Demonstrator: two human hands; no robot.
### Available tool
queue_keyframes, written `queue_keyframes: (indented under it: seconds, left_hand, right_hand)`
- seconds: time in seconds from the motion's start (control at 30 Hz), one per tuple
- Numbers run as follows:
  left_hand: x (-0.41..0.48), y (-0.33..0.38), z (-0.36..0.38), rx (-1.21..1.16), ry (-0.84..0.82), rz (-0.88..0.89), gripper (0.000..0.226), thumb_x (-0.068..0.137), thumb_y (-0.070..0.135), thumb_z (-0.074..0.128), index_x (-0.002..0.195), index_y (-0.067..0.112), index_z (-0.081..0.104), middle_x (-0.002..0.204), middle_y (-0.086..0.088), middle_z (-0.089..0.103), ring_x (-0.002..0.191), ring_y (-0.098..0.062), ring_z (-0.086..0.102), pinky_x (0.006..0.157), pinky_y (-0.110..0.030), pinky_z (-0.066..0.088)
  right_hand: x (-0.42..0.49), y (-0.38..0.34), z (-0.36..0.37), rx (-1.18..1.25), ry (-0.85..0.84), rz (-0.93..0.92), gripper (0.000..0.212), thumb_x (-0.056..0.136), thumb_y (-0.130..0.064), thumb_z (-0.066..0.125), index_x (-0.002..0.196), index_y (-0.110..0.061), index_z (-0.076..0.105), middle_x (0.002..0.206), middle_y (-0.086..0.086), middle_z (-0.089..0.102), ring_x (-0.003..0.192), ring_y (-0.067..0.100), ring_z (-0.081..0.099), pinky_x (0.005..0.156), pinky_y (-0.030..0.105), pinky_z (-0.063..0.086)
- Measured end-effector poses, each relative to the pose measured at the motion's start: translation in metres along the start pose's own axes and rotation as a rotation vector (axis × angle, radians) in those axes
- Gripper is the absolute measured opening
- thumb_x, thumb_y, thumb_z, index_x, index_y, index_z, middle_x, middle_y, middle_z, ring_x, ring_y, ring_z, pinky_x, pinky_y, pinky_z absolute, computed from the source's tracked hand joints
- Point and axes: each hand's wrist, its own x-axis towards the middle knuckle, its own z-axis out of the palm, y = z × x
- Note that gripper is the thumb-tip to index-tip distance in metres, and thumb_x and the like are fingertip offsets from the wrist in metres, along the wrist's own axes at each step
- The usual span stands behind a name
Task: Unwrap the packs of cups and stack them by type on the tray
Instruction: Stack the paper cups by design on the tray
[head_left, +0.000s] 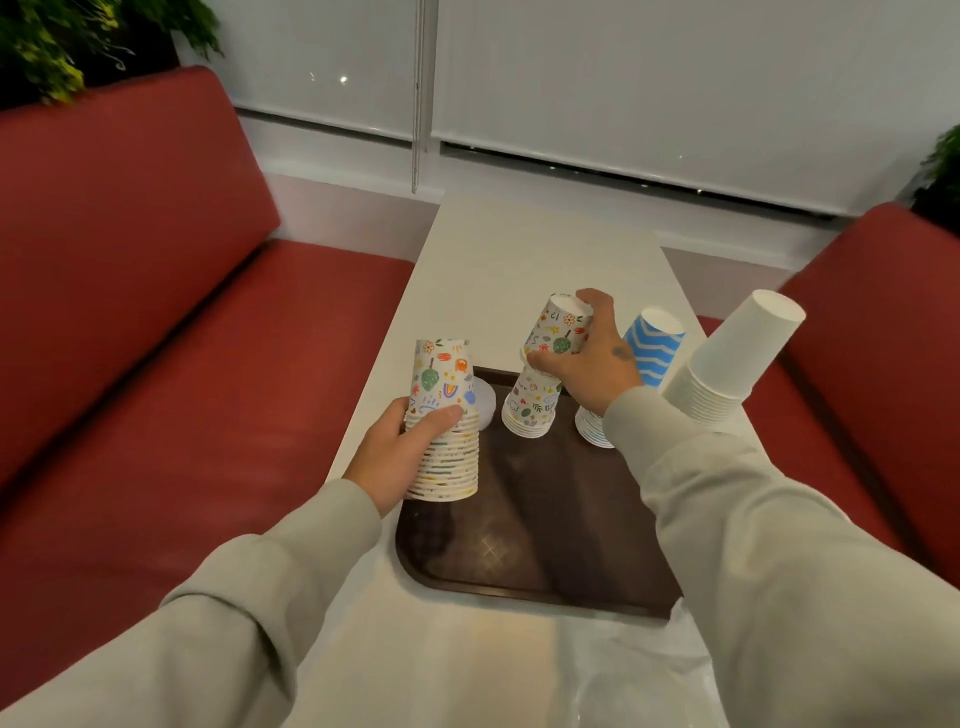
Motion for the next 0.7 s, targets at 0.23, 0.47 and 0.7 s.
queue_keyframes:
  seconds: [0.23, 0.47, 0.7]
  left_hand:
    - [0.010, -0.007, -0.003, -0.081, -0.025, -0.061, 0.039, 0.085, 0.032, 0.073, 0.121, 0.029, 0.058, 0.109, 0.005, 0.074, 0.099, -0.018, 0.071, 0.087, -0.048, 0.058]
    - [0.010, -0.006, 0.002, -0.014, 0.011, -0.004, 0.045, 0.084, 0.030, 0.075, 0.124, 0.028, 0.057, 0.112, 0.008, 0.072, 0.099, -0.013, 0.070, 0.081, -0.034, 0.057]
    - [0.009, 0.000, 0.005, 0.083, 0.037, 0.040, 0.059, 0.079, 0.036, 0.079, 0.131, 0.028, 0.052, 0.119, 0.008, 0.068, 0.104, -0.014, 0.067, 0.093, -0.042, 0.055]
  right_hand:
    - [0.008, 0.028, 0.022, -0.129, 0.008, 0.041, 0.082, 0.079, -0.024, 0.082, 0.139, -0.027, 0.027, 0.123, 0.009, 0.058, 0.111, 0.029, 0.059, 0.092, 0.043, 0.054]
    - [0.001, 0.050, 0.038, -0.252, -0.070, 0.099, 0.083, 0.077, -0.022, 0.084, 0.138, -0.025, 0.028, 0.125, 0.012, 0.057, 0.116, 0.034, 0.057, 0.093, 0.041, 0.052]
    - [-0.005, 0.033, 0.026, -0.239, -0.055, 0.031, 0.084, 0.084, -0.032, 0.077, 0.149, -0.031, 0.024, 0.138, 0.012, 0.047, 0.127, 0.032, 0.048, 0.103, 0.040, 0.041]
